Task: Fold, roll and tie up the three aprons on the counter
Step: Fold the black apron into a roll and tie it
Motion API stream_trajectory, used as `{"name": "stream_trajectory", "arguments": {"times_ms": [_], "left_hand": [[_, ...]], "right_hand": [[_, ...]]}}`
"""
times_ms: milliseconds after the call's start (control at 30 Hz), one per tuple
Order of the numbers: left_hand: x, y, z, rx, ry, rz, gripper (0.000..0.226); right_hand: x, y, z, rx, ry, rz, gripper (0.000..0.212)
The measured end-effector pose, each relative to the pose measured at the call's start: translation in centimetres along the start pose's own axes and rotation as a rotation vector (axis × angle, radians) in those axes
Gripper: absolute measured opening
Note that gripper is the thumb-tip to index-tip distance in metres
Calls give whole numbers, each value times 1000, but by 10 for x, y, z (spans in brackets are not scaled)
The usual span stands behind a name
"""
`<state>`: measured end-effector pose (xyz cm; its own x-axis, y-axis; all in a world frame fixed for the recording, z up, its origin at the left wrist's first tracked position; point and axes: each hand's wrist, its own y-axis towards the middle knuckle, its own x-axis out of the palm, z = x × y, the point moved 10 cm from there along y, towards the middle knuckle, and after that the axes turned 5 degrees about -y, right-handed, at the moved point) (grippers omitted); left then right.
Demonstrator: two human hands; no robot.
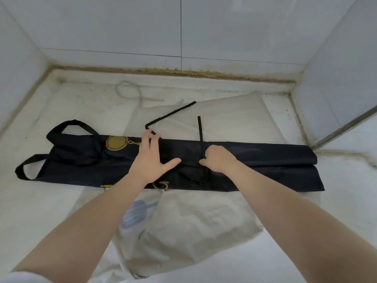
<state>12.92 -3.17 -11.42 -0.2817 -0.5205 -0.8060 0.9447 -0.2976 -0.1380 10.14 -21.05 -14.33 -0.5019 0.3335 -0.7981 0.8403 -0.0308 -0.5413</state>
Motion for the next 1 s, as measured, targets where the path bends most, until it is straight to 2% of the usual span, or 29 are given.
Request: {"name": "stream_trajectory", "arguments": {"times_ms": [67,200,267,333,400,433,467,533,567,600,667,733,800,900,1000], "left_hand": [[1,3,-10,-71,-105,-70,98],[6,8,-16,-59,-38,-255,103],[8,9,-19,-33,-15,-305,102],[13,9,-21,13,43,-337,96],[16,11,-18,85,120,-313,80],[14,12,-18,115,147,-286,69],[12,13,-16,139,166,-253,58],[9,15,-14,174,202,-209,45],[8,15,-13,184,214,-203,42],[9,16,-14,186,210,-204,39],[8,16,-14,175,157,-220,34],[6,14,-15,156,91,-256,32],[5,15,-16,145,60,-294,30],[4,14,-16,151,56,-392,15],[6,12,-18,154,121,-475,17]], "right_hand": [[-12,6,-10,8,136,2,29],[-38,10,-39,73,752,-38,21],[-56,14,-66,-24,1108,-24,21],[-77,18,-86,-170,1512,59,18],[-80,22,-92,-243,1721,62,15],[-73,26,-94,-222,1673,51,18],[-65,27,-90,-173,1472,74,22],[-52,25,-80,-113,759,196,23],[-45,22,-80,-138,458,236,22],[-33,18,-81,-176,263,223,20],[-4,13,-83,-260,92,104,15],[8,10,-80,-283,-1,65,12],[2,12,-65,-221,-55,133,10],[-8,7,-43,-113,-96,256,15],[-8,-8,-61,-266,-140,293,19]]}}
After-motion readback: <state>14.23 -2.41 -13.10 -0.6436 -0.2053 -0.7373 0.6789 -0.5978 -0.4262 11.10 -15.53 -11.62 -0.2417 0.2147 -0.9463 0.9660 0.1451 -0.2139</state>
